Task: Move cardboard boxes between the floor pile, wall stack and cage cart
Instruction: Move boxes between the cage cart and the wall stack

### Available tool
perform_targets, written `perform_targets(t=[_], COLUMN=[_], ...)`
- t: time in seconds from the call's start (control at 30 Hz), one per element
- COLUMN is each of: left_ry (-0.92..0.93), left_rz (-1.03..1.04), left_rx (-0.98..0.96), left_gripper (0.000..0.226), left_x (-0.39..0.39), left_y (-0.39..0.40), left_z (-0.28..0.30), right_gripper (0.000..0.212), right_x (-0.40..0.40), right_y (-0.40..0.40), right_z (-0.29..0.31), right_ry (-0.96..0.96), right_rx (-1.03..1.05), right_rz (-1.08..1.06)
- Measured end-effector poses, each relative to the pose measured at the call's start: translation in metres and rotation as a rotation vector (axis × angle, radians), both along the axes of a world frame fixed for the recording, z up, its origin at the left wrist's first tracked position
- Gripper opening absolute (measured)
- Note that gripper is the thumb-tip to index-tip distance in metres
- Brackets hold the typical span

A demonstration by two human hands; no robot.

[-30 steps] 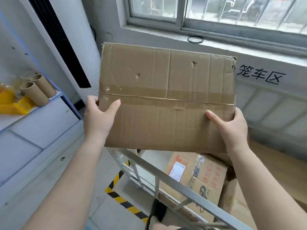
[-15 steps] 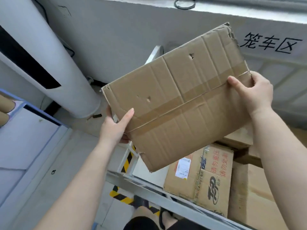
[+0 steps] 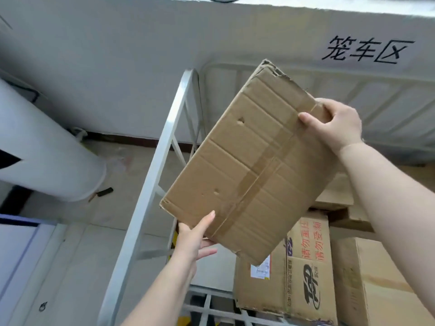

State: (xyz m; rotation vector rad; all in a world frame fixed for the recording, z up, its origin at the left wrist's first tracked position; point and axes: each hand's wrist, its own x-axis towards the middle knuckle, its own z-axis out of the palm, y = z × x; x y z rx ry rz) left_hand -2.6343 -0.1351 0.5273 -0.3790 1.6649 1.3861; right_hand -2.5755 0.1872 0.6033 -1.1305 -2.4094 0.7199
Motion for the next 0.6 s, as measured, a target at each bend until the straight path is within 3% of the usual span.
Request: perform_targets(t=[0.3,0.43,0.5,0.6], left_ry=[-0.074,-0.095,-0.076,-0.193], left_rz=[0.279,0.304,0.286,0.283], left_rx=[0.004,0.019,0.014,0.012], left_gripper=[0.06,0.064,0.061,0.055], left_x=[-0.036,-0.055,-0.067,-0.078], left_y=[0.059,0.09,0.105,0.111], left_z=[-0.115,-0.169,-0.198,-0.25], right_gripper=[0.094,0.094,0.089,0.091], right_x=[-0.135,-0.191,-0.205,-0.2], right_y=[0.051,0.056,0.044,-0.007], right_z=[-0.108,-0.158,-0.198,-0.277], right_ry=[-0.134,-0.172,-0.289,-0.549], right_rx=[0.258,0.219,0.186,0.365], right_rz=[0.194,0.252,0.376,0.521])
